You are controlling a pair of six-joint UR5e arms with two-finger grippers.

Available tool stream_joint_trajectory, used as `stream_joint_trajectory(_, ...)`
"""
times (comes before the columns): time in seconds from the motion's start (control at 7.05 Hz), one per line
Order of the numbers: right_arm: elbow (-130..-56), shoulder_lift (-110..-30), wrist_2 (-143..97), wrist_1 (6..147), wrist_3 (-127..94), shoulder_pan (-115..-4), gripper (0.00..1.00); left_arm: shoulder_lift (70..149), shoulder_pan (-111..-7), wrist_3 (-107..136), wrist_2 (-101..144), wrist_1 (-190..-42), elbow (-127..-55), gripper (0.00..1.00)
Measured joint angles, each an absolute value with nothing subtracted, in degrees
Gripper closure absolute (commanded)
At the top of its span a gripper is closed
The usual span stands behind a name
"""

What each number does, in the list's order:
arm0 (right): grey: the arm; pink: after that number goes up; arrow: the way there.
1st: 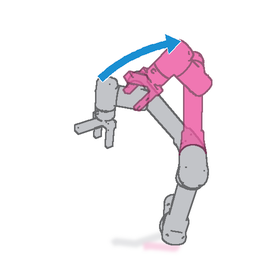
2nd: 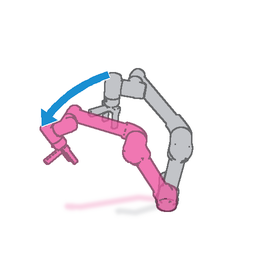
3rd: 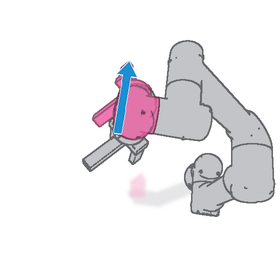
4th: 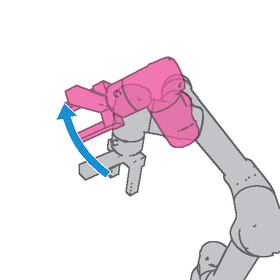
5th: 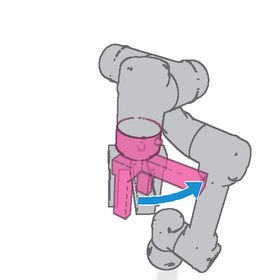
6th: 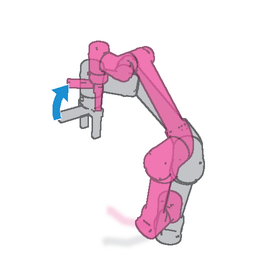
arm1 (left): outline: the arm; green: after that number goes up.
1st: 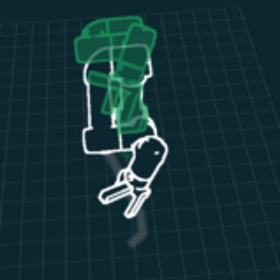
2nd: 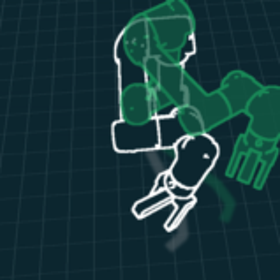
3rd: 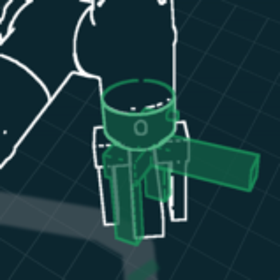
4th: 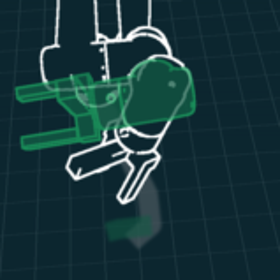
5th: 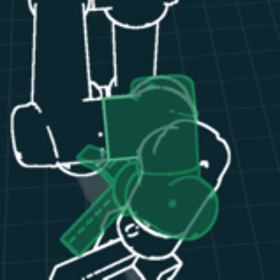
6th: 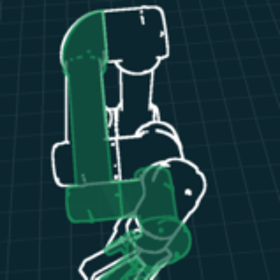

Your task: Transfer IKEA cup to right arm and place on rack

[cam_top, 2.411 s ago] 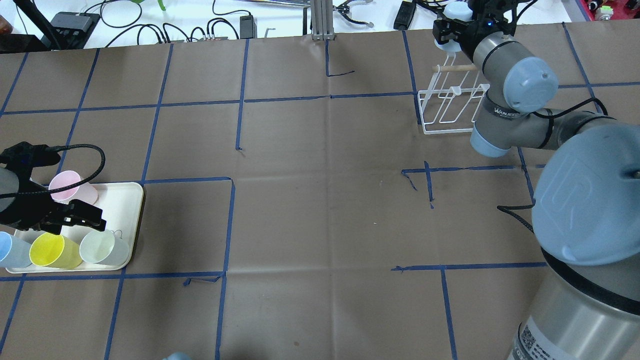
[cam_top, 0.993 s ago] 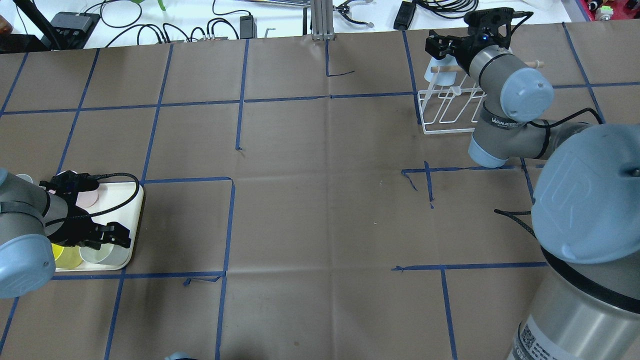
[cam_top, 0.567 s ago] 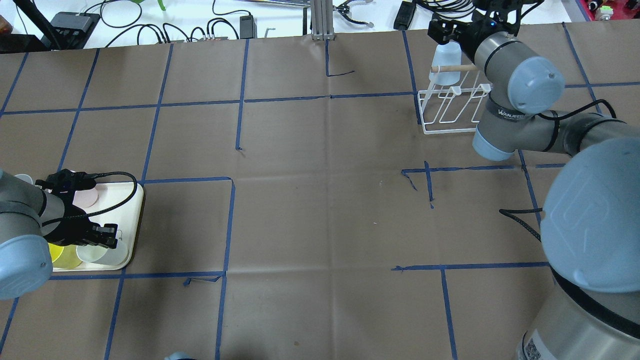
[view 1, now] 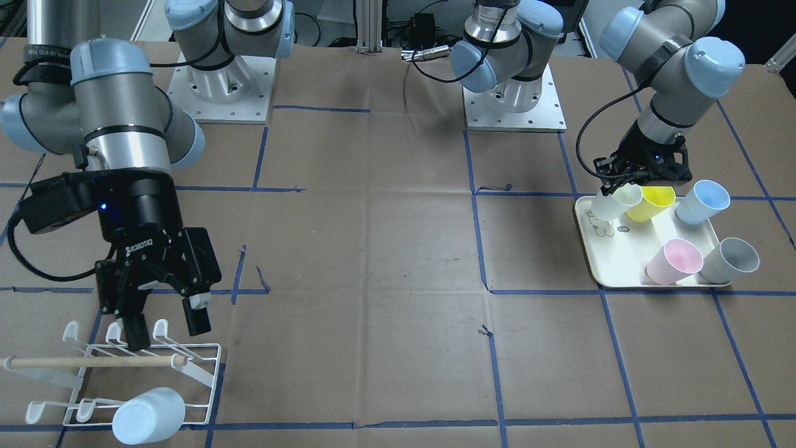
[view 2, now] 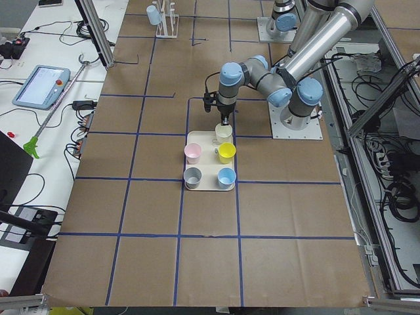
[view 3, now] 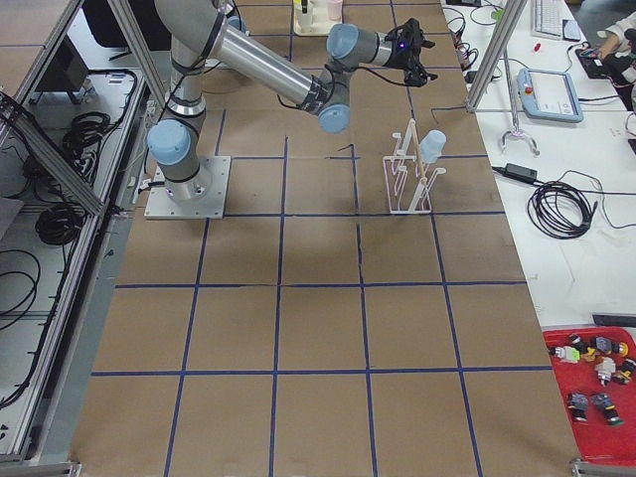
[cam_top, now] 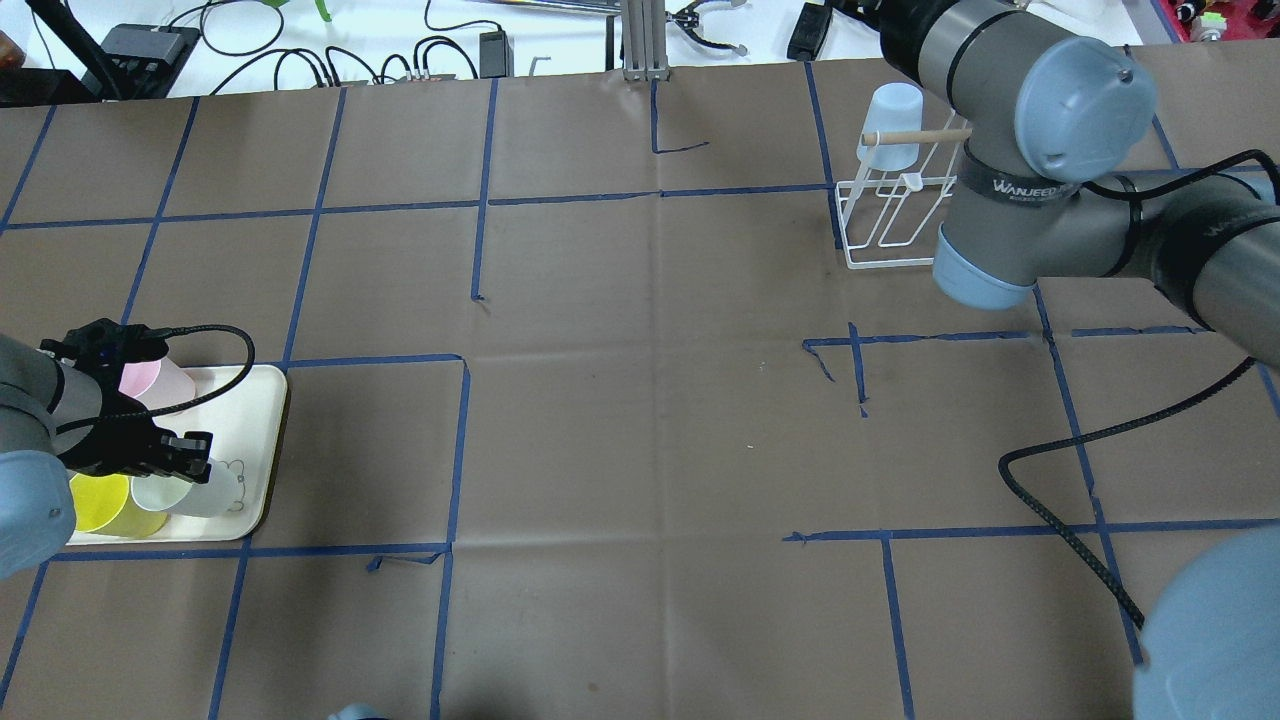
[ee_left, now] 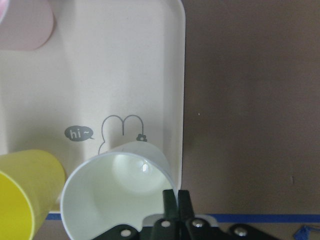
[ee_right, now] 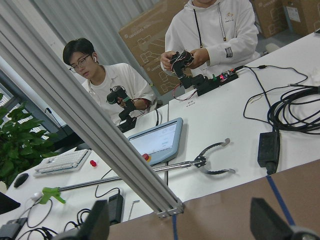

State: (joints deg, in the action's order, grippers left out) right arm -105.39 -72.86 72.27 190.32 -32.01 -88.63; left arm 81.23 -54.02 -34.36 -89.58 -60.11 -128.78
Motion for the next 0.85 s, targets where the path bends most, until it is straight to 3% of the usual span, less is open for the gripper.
stream_joint_trajectory(0.43, -112.62, -77.34, 72.16, 190.05, -62.18, -94.65, 0.00, 79.51, -54.40, -32.67, -89.69, -78.61, -112.80, 1.00)
stream_joint_trajectory(0.85, -116.68, -81.21, 72.64, 191.56, -83.32, -96.79, 0.00, 85.84, -57.20, -32.04, -88.88, -90.63, -95.32, 1.00)
